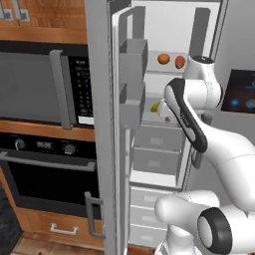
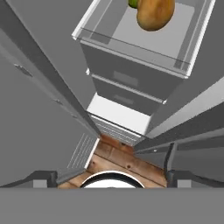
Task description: Take the tangerine and sweet potato from the highest rack and move them to the second highest rack where the mango and potato are located, to maximize freezer space. Close the freezer door after rearranging.
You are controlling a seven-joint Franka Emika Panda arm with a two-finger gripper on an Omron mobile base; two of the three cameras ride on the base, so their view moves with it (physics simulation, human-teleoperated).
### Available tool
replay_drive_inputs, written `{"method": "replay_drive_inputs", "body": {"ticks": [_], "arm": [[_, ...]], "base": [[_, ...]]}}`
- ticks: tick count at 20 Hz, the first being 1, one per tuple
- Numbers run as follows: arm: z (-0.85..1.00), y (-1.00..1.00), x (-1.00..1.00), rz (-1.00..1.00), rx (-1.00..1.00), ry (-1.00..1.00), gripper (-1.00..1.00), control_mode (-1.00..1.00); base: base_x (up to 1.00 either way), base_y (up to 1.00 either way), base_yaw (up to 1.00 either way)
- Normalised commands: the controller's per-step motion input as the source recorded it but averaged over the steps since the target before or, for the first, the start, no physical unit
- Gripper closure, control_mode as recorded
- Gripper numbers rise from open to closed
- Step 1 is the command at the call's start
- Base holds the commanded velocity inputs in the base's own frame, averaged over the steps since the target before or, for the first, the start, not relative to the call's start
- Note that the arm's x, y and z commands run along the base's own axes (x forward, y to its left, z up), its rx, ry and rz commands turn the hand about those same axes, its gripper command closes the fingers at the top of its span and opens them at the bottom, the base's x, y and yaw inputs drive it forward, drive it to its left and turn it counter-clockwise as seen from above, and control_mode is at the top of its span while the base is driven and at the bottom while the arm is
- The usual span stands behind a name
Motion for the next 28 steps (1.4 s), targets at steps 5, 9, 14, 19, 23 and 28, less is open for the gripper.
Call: {"method": "replay_drive_inputs", "body": {"ticks": [5, 9, 14, 19, 23, 28], "arm": [[0.00, 0.00, 0.00, 0.00, 0.00, 0.00, -1.00, 1.00], [0.00, 0.00, 0.00, 0.00, 0.00, 0.00, -1.00, 1.00], [0.15, 0.00, 0.27, 0.00, 0.01, -0.01, -1.00, -1.00], [0.86, 0.00, 0.26, 0.00, 0.04, -0.11, -1.00, -1.00], [0.62, 0.00, 0.23, 0.09, 0.00, 0.00, -1.00, -1.00], [0.44, 0.00, 0.18, 0.25, -0.03, -0.05, -1.00, -1.00]], "base": [[0.65, -0.13, 0.02], [0.55, 0.00, 0.00], [0.08, 0.00, 0.00], [0.00, 0.00, 0.00], [0.00, 0.00, 0.00], [0.00, 0.00, 0.00]]}}
